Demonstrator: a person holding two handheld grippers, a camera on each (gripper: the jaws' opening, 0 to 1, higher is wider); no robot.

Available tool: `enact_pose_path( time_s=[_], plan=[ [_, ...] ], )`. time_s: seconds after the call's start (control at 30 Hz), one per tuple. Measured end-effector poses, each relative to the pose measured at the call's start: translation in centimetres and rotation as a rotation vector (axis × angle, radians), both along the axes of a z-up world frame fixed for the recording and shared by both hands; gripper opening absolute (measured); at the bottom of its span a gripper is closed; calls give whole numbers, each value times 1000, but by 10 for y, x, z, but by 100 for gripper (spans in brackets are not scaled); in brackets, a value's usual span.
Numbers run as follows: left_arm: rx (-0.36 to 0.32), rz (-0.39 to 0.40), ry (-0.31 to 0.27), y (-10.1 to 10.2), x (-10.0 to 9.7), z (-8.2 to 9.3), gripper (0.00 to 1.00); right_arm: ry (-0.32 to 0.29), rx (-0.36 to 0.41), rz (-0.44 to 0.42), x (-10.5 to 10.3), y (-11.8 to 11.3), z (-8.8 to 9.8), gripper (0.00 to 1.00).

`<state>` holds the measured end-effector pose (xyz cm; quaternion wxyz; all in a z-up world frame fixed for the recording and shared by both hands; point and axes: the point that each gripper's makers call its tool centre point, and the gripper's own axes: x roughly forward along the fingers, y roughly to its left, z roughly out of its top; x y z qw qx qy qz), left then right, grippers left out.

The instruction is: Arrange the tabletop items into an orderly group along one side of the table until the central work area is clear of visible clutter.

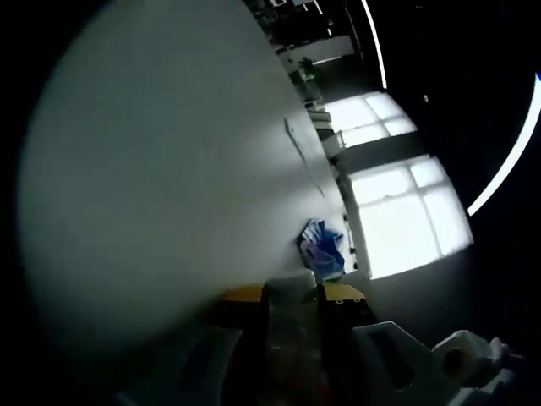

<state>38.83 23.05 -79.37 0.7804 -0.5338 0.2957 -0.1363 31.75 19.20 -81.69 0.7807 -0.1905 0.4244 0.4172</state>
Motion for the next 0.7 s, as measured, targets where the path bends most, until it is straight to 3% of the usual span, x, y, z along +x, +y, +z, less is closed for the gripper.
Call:
enact_pose_path(
  time_s=[0.37, 0.47, 0.7],
  plan=[
    [119, 14, -133, -15, -21, 42, 17, -102, 83, -23, -3, 2, 14, 36],
    [134, 19, -155, -1, -15, 42, 17, -127, 93, -25, -4, 2, 17, 35],
    [182, 13, -219, 5, -13, 53, 17, -194, 119, -30, -6, -3, 24, 35]
  ],
)
